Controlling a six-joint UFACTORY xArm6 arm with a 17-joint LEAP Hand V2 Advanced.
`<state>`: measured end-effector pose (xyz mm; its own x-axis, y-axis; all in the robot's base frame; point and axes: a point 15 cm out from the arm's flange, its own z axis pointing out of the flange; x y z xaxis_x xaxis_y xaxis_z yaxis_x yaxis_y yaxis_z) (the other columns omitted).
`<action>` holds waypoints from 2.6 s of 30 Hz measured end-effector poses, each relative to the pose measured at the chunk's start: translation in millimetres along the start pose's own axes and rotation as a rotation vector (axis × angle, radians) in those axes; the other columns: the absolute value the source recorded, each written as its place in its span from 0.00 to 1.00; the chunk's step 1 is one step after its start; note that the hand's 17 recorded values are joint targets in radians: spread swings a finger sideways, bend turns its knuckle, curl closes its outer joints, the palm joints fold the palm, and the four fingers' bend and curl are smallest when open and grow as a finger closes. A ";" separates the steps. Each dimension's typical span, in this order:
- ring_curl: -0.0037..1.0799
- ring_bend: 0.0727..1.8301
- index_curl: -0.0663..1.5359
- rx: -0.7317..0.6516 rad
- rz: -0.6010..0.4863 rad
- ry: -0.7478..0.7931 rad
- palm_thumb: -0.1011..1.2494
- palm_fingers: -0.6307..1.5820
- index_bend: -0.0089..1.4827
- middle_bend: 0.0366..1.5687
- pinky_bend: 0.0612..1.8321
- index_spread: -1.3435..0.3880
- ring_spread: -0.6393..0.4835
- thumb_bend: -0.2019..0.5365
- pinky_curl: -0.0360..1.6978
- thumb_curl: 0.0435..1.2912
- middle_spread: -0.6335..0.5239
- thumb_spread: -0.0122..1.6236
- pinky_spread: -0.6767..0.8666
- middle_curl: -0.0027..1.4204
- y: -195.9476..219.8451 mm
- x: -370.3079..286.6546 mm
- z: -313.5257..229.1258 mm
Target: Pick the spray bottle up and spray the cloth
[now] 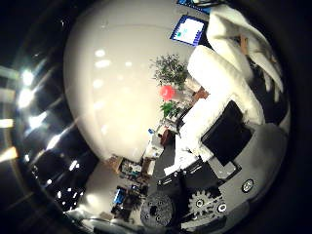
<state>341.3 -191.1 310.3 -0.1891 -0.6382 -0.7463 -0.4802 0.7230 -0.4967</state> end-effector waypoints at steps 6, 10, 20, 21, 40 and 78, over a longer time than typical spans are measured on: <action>0.76 0.77 0.70 -0.008 -0.028 -0.004 0.73 0.51 0.60 0.70 0.63 0.49 0.30 0.25 0.60 0.17 0.17 0.86 0.21 0.82 1.2 -3.2 2.0; 0.71 0.74 0.70 -0.015 -0.037 -0.006 0.69 0.49 0.53 0.67 0.55 0.49 0.32 0.25 0.57 0.17 0.20 0.82 0.18 0.76 3.0 -5.9 3.3; 0.64 0.70 0.65 -0.034 -0.058 -0.013 0.67 0.46 0.40 0.58 0.41 0.51 0.34 0.26 0.54 0.17 0.28 0.79 0.18 0.67 7.2 -10.1 7.8; 0.64 0.70 0.65 -0.036 -0.061 -0.015 0.67 0.45 0.38 0.57 0.40 0.51 0.34 0.26 0.54 0.17 0.29 0.79 0.18 0.66 7.7 -11.1 8.7; 0.52 0.52 0.45 -0.064 -0.048 -0.018 0.66 0.40 0.21 0.37 0.24 0.60 0.44 0.25 0.52 0.19 0.43 0.75 0.38 0.49 40.7 -0.6 15.8; 0.25 0.16 0.24 -0.075 -0.020 -0.015 0.53 0.38 0.11 0.12 0.13 0.62 0.71 0.25 0.23 0.18 0.62 0.73 0.67 0.24 3.3 15.4 27.0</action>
<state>359.9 -191.4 285.1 -0.1658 -0.6481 -0.7433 -0.5468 0.6876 -0.4777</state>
